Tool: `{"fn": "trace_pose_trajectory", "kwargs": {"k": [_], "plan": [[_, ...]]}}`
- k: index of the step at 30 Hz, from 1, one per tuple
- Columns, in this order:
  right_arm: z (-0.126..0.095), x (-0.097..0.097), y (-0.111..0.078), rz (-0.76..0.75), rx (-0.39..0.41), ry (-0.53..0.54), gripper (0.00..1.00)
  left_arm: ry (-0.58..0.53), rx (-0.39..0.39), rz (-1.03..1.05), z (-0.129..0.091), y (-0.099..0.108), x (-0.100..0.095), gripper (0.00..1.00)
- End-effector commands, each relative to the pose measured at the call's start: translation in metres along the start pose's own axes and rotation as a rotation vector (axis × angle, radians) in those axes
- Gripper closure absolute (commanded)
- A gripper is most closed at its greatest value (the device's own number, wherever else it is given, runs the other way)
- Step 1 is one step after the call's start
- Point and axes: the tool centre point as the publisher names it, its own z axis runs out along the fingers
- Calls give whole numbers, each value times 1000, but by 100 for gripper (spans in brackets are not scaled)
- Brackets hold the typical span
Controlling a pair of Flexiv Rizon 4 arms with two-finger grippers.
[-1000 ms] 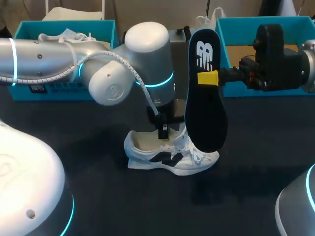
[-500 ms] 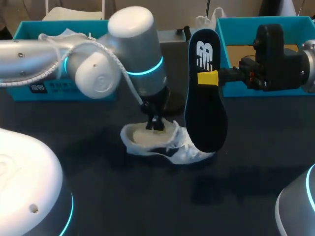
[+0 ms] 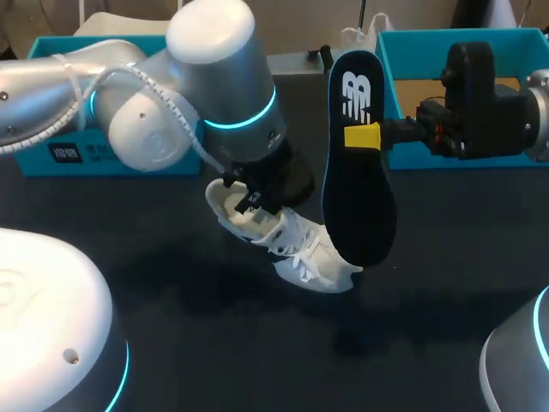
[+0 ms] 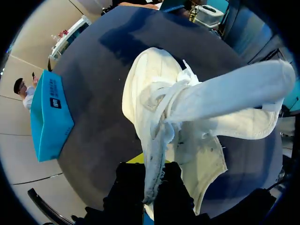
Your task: Take the shoe out of the shoebox, open the shoe tongue, remove and reinsert the insole, then place the shoe into the shoebox
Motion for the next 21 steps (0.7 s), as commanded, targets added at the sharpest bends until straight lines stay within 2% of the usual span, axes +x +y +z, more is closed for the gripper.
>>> {"fn": "trace_pose_trajectory", "kwargs": {"k": [1, 2, 4, 5, 7, 14, 21], "plan": [[3, -1, 1, 0, 0, 0, 100, 17, 60, 279, -3, 8, -1, 100], [3, -1, 1, 0, 0, 0, 100, 20, 80, 303, -5, 9, -2, 100], [3, -1, 1, 0, 0, 0, 100, 27, 191, 535, -10, 12, -2, 100], [3, -1, 1, 0, 0, 0, 100, 29, 194, 658, -11, 12, -1, 100], [3, -1, 1, 0, 0, 0, 100, -22, 193, 762, -13, 16, -1, 100], [3, -1, 1, 0, 0, 0, 100, -22, 193, 762, -13, 16, -1, 100], [3, -1, 1, 0, 0, 0, 100, -33, 187, 936, 7, -9, 9, 100]]}}
